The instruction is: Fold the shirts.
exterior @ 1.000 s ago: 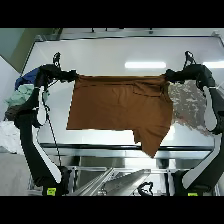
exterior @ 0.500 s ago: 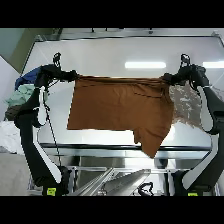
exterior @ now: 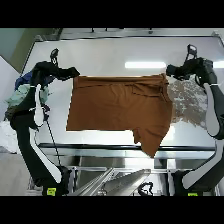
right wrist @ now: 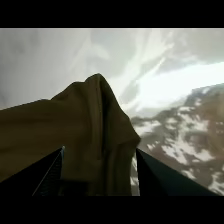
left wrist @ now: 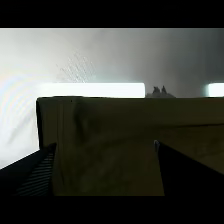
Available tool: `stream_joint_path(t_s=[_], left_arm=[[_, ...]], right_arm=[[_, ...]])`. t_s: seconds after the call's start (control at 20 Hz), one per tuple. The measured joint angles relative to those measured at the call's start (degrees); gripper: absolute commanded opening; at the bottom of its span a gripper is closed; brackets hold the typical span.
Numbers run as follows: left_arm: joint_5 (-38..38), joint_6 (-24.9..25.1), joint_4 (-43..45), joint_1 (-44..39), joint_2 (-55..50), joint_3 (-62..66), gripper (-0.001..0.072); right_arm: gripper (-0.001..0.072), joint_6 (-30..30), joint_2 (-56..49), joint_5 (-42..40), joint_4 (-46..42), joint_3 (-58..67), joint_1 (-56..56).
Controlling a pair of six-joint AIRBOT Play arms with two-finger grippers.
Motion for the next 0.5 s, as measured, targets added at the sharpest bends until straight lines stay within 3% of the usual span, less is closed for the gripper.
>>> stream_joint_path(t_s=[0.2,0.3,0.5], left_arm=[[10.6,-2.6,5.7,3.8,9.5,-0.3,0.0695],[18.2,-5.2,8.9,6.4,14.8,-3.5,0.0695],[23.9,-7.6,11.7,10.4,25.6,-23.6,0.0695]], right_arm=[[0.0499,1.5,9.5,-11.7,-5.9,-0.5,-3.0],[0.0434,1.4,15.1,-17.0,-7.9,-3.8,-4.6],[0.0475,1.4,28.4,-20.5,-6.5,-21.2,-7.5]])
